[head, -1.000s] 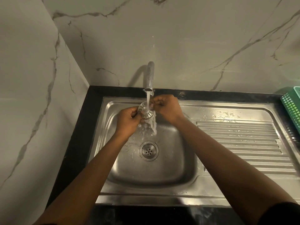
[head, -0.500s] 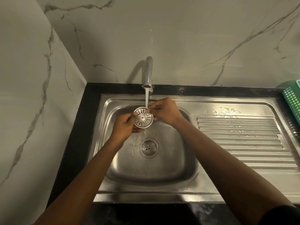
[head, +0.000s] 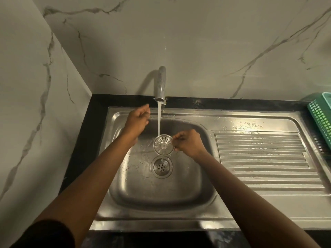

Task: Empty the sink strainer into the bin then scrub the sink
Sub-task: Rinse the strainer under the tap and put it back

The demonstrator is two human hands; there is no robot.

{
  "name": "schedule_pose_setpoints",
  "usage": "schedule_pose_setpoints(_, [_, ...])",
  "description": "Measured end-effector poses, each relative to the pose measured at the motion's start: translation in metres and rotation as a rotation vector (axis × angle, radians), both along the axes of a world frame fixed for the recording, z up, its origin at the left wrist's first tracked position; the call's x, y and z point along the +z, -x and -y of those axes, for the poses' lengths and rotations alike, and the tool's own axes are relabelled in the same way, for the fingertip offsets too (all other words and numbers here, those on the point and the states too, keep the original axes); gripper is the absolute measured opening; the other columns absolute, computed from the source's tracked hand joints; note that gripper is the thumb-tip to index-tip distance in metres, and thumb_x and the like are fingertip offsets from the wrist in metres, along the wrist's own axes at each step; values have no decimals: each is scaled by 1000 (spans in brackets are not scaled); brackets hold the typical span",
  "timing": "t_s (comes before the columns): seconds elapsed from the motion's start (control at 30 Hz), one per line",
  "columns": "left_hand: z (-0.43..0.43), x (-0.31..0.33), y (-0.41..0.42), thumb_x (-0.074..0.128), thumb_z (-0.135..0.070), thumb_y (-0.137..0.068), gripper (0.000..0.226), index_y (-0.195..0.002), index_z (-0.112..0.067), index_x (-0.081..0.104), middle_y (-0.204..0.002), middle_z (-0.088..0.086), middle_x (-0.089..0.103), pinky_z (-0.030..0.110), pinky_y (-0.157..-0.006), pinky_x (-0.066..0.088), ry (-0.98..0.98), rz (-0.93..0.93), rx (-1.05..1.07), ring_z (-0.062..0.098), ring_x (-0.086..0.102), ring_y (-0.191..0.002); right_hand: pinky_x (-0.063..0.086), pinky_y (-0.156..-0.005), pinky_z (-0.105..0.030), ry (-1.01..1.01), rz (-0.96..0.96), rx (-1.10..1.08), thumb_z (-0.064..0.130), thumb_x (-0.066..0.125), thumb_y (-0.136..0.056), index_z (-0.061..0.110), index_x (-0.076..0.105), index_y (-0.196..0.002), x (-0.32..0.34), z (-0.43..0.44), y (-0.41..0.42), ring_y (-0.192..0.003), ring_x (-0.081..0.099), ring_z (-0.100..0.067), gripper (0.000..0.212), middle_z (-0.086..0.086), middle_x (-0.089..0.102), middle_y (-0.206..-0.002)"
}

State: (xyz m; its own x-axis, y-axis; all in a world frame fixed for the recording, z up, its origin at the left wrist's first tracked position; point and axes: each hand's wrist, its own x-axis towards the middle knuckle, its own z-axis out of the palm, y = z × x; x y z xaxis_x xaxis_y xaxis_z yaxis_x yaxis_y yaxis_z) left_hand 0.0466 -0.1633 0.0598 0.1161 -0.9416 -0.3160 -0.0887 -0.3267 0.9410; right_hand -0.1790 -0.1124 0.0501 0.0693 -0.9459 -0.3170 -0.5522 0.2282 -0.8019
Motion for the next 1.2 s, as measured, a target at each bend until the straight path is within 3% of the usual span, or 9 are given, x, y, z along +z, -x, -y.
schedule_pose_setpoints(0.1, [25,10,9,52,-12,-107,52,-159,-17,45,-162,8,51,39,-113,49,-43,-25,-86,24,51,-146,67,-65,-35,-28,106,-100,4,82,-84,22,77,-75,-5,-8,3,-57,75,-14,21,4,77,-67])
schedule_pose_setpoints(0.27, [41,18,18,52,-2,-105,46,-151,0,51,-156,28,51,55,-121,43,-113,-140,-10,41,52,-144,63,-60,-26,-29,176,-178,3,83,-83,20,78,-78,-7,-15,8,-58,76,-14,19,3,78,-70])
schedule_pose_setpoints(0.4, [39,17,25,53,1,-103,30,-108,-21,73,-95,-8,80,39,-109,49,-105,-119,-21,10,69,-100,63,-59,-30,-27,146,-188,10,84,-84,21,79,-77,-9,-13,12,-56,74,-14,14,1,77,-67])
schedule_pose_setpoints(0.5, [38,20,30,47,9,-98,48,-93,-33,69,-91,-20,72,31,-95,47,-81,-28,-97,-3,63,-90,61,-57,-28,-41,139,-204,11,83,-83,20,79,-77,-10,-9,14,-55,73,-14,12,-2,76,-65])
schedule_pose_setpoints(0.6, [32,21,22,46,11,-98,53,-107,-35,70,-101,-39,73,27,-97,46,-64,15,-221,-22,62,-97,61,-57,-28,-58,134,-215,8,82,-83,18,80,-77,-14,-7,14,-54,73,-15,12,-4,76,-64])
schedule_pose_setpoints(0.67, [22,12,14,49,10,-100,53,-140,-23,63,-139,-22,66,31,-111,43,-51,47,-252,-9,55,-126,63,-58,-29,-73,127,-214,8,83,-84,20,79,-76,-17,-8,13,-55,74,-15,15,-3,76,-65])
schedule_pose_setpoints(0.73, [7,-7,8,56,5,-101,55,-152,-16,53,-147,2,62,37,-112,48,-84,95,-187,14,59,-131,65,-61,-31,-94,110,-216,7,83,-84,22,79,-76,-23,-10,11,-55,74,-16,18,-2,77,-64])
schedule_pose_setpoints(0.97, [-66,-79,7,71,-12,-98,18,-113,-1,75,-102,24,79,29,-66,64,-372,120,-233,23,77,-74,66,-59,-35,-208,42,-237,-1,81,-82,15,78,-72,-58,-17,-4,-51,72,-15,19,1,72,-56])
schedule_pose_setpoints(1.2, [-88,-130,13,85,-2,-84,8,-90,-2,79,-85,19,80,32,-62,67,-399,287,-103,29,81,-70,63,-52,-30,-312,-38,-236,2,82,-83,15,75,-68,-114,-30,-19,-48,70,-12,21,1,70,-55])
